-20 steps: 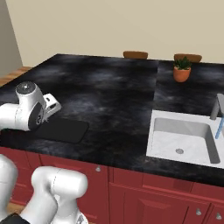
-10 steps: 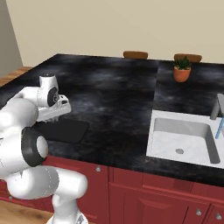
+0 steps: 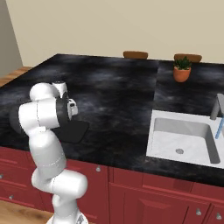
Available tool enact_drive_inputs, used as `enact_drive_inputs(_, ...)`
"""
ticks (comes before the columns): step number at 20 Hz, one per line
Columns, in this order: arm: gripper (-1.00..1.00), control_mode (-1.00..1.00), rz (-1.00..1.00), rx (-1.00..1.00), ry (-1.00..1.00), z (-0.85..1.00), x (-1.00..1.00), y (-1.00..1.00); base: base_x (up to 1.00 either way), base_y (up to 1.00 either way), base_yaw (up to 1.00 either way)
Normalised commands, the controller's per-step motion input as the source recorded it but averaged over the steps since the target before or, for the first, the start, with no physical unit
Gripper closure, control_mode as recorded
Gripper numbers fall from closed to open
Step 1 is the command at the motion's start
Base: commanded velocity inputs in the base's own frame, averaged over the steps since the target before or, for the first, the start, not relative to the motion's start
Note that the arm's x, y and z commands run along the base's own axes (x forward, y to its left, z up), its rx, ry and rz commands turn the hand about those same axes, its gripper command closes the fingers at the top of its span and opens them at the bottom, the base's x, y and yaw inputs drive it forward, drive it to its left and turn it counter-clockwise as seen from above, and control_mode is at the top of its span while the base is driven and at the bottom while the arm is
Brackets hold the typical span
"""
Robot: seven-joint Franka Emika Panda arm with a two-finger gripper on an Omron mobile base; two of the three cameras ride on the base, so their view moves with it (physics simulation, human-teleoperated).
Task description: Take the fish out of the fridge, briefly rinse it in the sink, and place it on the tray next to the sink.
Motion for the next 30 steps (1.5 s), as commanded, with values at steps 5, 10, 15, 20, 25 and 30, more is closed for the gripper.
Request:
enact_drive_inputs(5,-1.0,-1.0,0.0,0.0,-0.17,-0.46,0.54,0.17,0.0,0.0,0.0)
enact_drive_inputs(10,-1.0,-1.0,0.0,0.01,-0.03,0.16,-0.09,-0.04,0.0,0.0,0.0)
enact_drive_inputs(15,-1.0,-1.0,-0.03,0.08,-0.33,0.93,-0.84,-0.3,0.0,0.0,0.0)
enact_drive_inputs(20,-1.0,-1.0,-0.02,0.11,-0.5,1.0,-1.0,-0.45,0.0,0.0,0.0)
enact_drive_inputs(25,-1.0,-1.0,0.0,0.11,-0.72,1.0,-1.0,-0.59,0.0,0.0,0.0)
enact_drive_inputs(30,-1.0,-1.0,0.0,0.12,-0.75,1.0,-1.0,-0.7,0.0,0.0,0.0)
